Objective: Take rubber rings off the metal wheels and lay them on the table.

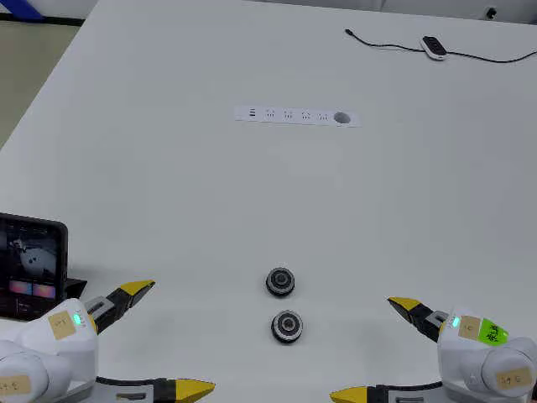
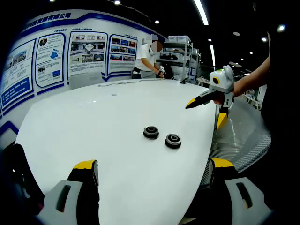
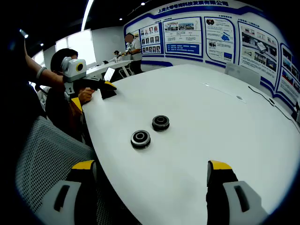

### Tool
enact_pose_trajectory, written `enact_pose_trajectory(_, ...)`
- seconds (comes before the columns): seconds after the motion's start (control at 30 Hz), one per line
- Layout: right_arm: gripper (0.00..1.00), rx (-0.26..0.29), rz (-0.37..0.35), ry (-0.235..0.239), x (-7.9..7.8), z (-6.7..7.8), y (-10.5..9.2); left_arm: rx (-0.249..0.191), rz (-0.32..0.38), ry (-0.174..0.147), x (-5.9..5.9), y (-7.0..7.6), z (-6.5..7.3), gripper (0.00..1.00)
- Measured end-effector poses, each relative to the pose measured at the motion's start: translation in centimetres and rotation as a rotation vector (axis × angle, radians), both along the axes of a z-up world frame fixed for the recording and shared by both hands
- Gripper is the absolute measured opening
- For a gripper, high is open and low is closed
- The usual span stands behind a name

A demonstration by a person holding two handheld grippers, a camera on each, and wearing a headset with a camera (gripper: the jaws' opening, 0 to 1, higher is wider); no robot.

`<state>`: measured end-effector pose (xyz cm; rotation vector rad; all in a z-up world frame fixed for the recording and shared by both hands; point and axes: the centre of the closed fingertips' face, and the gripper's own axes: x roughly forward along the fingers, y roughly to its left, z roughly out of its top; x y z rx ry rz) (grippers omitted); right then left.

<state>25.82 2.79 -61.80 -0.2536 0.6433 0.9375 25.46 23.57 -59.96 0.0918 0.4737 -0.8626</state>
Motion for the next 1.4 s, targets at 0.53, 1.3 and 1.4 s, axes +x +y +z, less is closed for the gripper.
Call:
enact_pose_trajectory(0.53, 0.99, -0.004, -0.002, 0.011, 0.05, -0.31, -0.09, 0.007, -0.012, 0.016, -0.06, -0.22, -0.37, 0.99)
enact_pose_trajectory(1.3, 0.99, 0.023, -0.028, 0.041, 0.23, -0.64, 0.47, 0.018, -0.020, 0.027, 0.43, -0.63, -0.68, 0.93)
enact_pose_trajectory(1.4, 0.98, 0.023, -0.035, 0.053, 0.13, -0.88, 0.52, 0.020, -0.022, 0.027, 0.56, -0.73, -0.75, 0.91)
